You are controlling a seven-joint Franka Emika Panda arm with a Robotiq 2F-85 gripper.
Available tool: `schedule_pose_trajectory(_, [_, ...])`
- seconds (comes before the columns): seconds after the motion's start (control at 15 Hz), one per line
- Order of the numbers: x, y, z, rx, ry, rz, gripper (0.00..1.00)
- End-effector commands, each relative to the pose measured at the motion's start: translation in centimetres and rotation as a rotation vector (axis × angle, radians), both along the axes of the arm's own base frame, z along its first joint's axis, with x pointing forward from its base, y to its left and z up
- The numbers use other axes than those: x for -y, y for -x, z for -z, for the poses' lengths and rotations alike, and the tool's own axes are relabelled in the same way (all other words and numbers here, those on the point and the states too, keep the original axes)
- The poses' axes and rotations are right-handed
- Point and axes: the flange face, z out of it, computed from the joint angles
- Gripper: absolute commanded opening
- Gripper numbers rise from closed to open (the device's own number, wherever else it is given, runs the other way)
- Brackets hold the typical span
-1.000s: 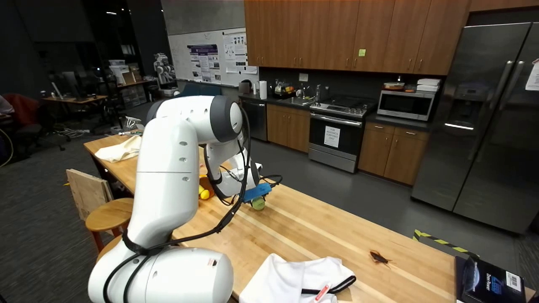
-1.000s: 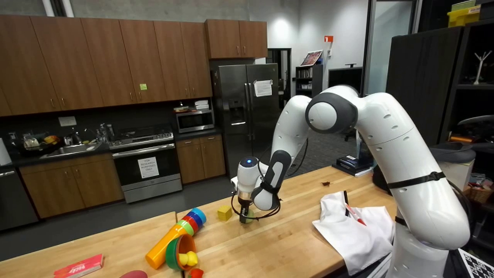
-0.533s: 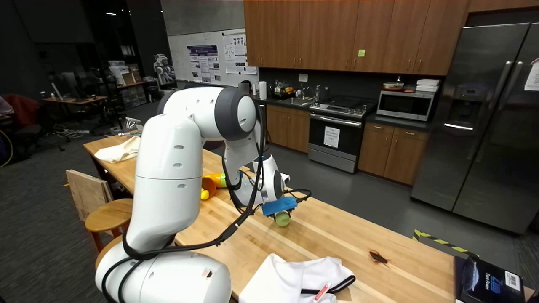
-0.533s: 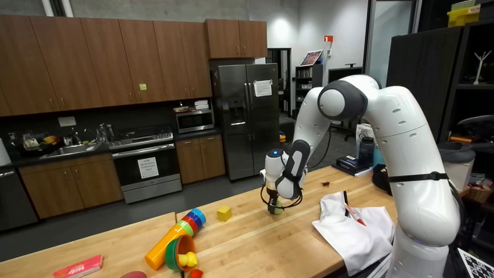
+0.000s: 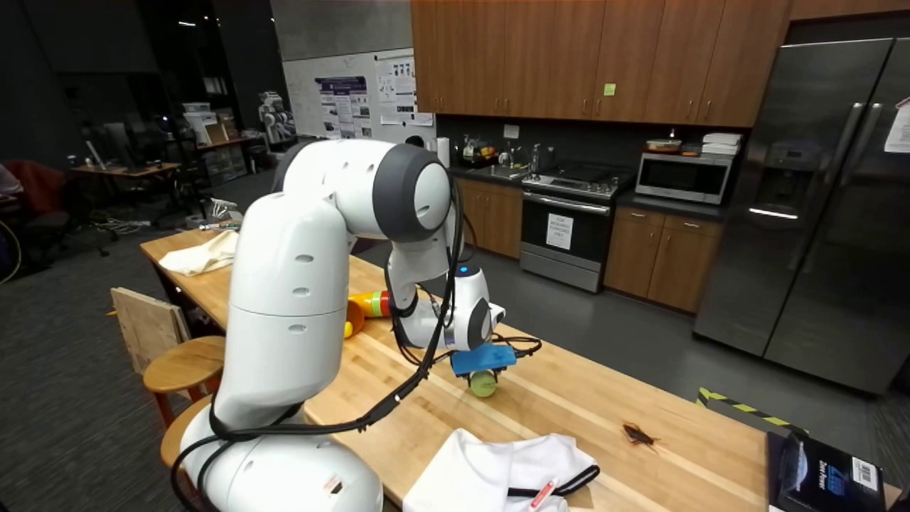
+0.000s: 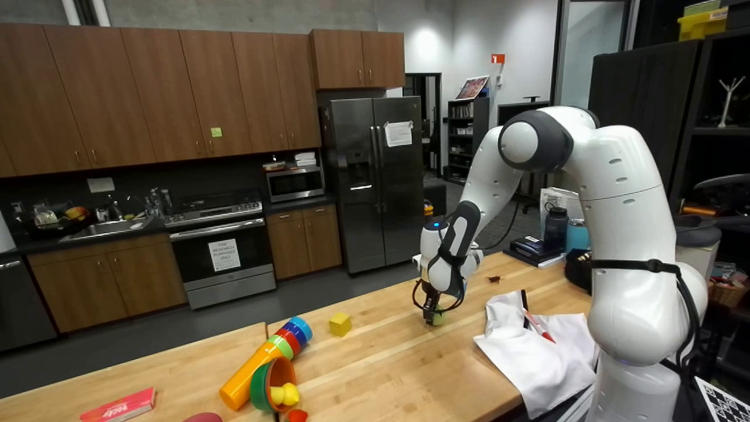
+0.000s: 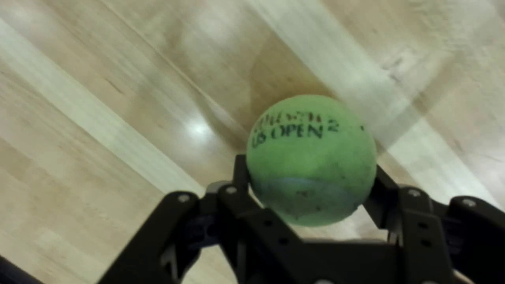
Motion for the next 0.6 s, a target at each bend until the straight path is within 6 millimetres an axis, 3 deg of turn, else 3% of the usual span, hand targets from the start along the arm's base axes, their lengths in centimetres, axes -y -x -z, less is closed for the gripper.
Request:
schedule_pose_trajectory(0.0, [-4.0,1.5,2.1,-0.13,-0.087,0.014,0.42])
schedule_pose_trajectory(0.53, [-9.5,0.8,1.7,-0.185,-0.084,0.104,0.42])
